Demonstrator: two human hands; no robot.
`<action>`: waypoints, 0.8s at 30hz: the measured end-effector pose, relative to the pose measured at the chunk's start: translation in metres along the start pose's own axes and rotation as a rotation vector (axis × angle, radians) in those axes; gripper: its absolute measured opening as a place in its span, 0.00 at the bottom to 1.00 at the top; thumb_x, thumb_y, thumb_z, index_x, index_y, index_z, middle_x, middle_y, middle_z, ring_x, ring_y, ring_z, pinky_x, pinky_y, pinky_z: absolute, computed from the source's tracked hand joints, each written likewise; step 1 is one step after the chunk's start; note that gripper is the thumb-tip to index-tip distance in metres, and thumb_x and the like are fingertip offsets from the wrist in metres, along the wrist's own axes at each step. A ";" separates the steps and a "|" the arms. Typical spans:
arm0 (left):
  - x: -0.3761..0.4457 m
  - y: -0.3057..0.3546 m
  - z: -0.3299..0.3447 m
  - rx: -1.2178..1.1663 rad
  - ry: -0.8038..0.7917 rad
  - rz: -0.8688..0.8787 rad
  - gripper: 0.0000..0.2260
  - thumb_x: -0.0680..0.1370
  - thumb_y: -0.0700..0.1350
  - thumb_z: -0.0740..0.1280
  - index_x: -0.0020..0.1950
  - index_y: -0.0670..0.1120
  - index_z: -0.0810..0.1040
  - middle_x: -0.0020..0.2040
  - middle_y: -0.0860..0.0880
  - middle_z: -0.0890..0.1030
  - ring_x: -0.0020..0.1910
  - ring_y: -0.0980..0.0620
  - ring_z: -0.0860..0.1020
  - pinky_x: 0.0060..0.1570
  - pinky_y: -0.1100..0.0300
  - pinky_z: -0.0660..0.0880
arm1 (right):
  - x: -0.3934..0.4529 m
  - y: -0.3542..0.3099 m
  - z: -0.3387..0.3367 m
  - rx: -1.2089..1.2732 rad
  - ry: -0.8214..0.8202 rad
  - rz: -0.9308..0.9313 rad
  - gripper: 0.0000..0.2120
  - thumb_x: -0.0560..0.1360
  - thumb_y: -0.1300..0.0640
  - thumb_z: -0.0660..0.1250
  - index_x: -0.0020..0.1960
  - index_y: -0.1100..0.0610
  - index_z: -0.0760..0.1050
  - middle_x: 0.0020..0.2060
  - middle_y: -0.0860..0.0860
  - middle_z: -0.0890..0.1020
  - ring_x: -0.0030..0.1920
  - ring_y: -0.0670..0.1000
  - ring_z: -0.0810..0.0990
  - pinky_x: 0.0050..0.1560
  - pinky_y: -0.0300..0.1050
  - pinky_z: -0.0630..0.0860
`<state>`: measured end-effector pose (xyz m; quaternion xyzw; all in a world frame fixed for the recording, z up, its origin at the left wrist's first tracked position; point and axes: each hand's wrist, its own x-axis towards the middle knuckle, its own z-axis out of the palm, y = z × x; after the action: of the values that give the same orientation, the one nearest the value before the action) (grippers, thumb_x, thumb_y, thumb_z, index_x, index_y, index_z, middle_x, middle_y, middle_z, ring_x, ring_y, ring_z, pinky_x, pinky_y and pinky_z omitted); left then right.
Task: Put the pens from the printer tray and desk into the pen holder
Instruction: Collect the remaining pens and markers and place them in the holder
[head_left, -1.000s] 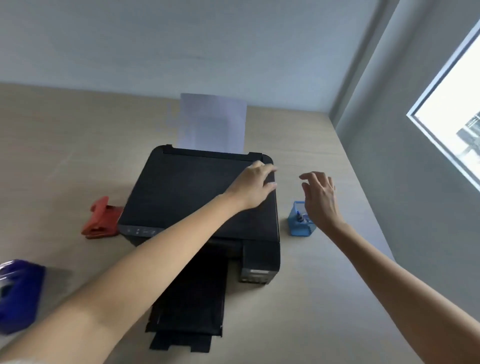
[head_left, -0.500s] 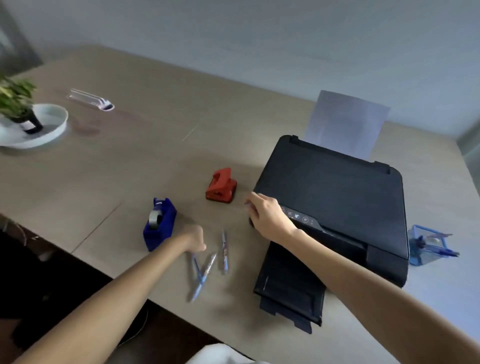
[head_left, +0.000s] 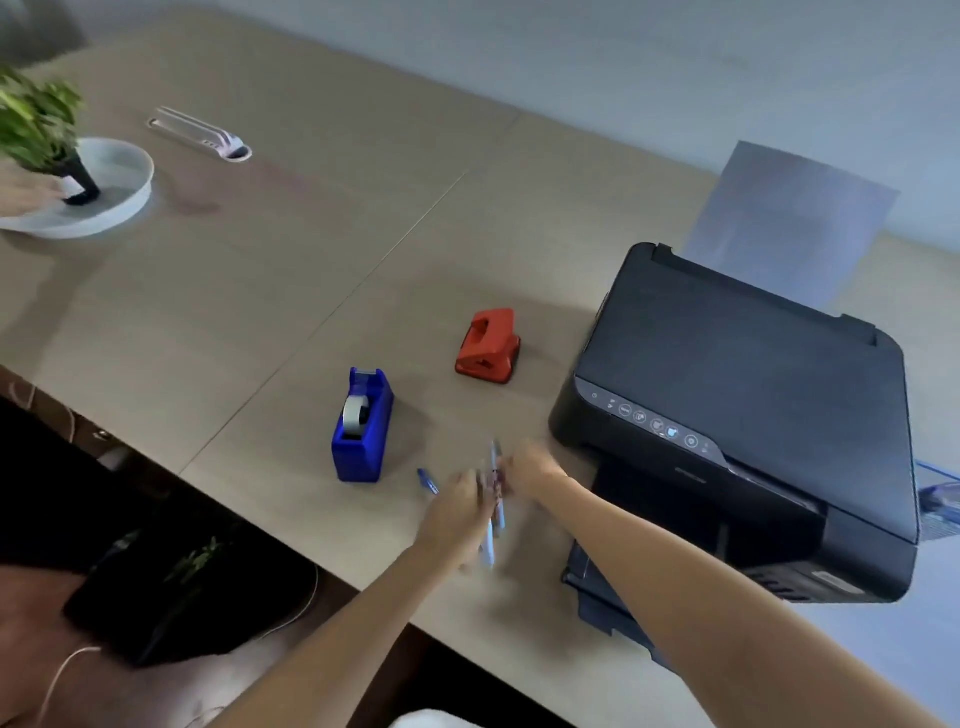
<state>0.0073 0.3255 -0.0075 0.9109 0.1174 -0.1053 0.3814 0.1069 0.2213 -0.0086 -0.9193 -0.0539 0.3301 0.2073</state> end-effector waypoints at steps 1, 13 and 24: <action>0.003 -0.004 -0.004 -0.175 0.087 -0.027 0.10 0.81 0.44 0.56 0.45 0.40 0.71 0.35 0.48 0.75 0.34 0.59 0.78 0.31 0.59 0.75 | -0.001 -0.002 0.000 0.021 -0.011 -0.005 0.13 0.77 0.54 0.63 0.36 0.54 0.67 0.33 0.49 0.71 0.31 0.46 0.70 0.21 0.31 0.66; 0.027 -0.039 -0.002 -0.253 0.208 -0.530 0.18 0.74 0.51 0.70 0.53 0.37 0.77 0.48 0.39 0.83 0.52 0.39 0.81 0.48 0.55 0.74 | -0.015 0.000 0.007 -0.204 -0.086 -0.022 0.15 0.78 0.60 0.61 0.63 0.65 0.71 0.57 0.62 0.79 0.56 0.61 0.79 0.54 0.50 0.77; 0.036 0.021 0.003 -0.027 0.193 -0.321 0.12 0.82 0.41 0.56 0.51 0.32 0.72 0.46 0.35 0.79 0.46 0.36 0.78 0.39 0.51 0.70 | -0.118 0.027 -0.112 0.192 0.345 -0.582 0.13 0.76 0.66 0.57 0.56 0.55 0.59 0.30 0.58 0.73 0.29 0.62 0.74 0.31 0.53 0.71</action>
<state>0.0476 0.3140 -0.0056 0.8810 0.2985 -0.0754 0.3591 0.0848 0.1307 0.1272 -0.8840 -0.2467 0.1005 0.3840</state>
